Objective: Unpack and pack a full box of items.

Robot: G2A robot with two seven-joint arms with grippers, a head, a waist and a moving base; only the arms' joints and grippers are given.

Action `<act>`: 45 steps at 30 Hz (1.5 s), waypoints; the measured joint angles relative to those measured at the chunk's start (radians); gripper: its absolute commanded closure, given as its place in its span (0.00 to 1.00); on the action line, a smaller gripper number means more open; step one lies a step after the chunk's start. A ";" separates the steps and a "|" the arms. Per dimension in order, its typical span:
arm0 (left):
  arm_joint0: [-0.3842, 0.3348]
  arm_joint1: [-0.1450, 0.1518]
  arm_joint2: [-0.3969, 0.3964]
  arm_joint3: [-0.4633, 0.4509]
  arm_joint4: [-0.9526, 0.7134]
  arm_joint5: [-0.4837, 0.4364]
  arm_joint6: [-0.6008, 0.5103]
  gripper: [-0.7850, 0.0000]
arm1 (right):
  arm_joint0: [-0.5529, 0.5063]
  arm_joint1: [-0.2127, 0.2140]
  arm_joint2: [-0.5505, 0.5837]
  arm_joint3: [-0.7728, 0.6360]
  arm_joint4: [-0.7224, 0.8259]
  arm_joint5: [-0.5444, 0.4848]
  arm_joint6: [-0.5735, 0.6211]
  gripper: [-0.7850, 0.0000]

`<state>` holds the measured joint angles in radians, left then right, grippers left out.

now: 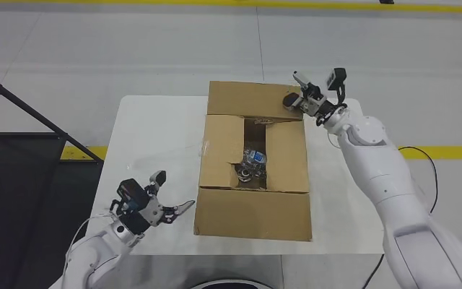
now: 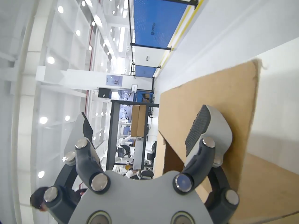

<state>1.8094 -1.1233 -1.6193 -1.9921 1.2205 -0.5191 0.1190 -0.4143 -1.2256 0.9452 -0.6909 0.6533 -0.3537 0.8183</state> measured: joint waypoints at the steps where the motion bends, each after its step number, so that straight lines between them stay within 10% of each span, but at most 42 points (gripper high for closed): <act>1: 0.003 -0.001 -0.008 0.002 -0.021 0.007 0.009 0.00 | -0.014 0.006 0.013 -0.029 0.005 -0.002 0.024 0.00; 11: -0.061 -0.014 0.004 0.074 -0.098 0.207 -0.051 0.00 | -0.245 0.084 0.104 -0.515 -0.118 0.298 0.190 0.00; 19: -0.132 -0.021 0.083 0.128 -0.053 0.234 -0.058 0.00 | -0.295 0.097 0.094 -0.644 -0.205 0.523 0.172 0.00; 45: 0.068 -0.018 -0.054 -0.022 -0.061 0.191 0.050 0.00 | -0.178 -0.014 -0.074 -0.532 -0.056 0.305 0.080 0.00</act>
<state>1.8778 -1.1409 -1.6736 -2.0136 1.1594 -0.3278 0.1692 -0.5925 -1.2397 0.8709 -1.2226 0.5976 -0.0484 0.8983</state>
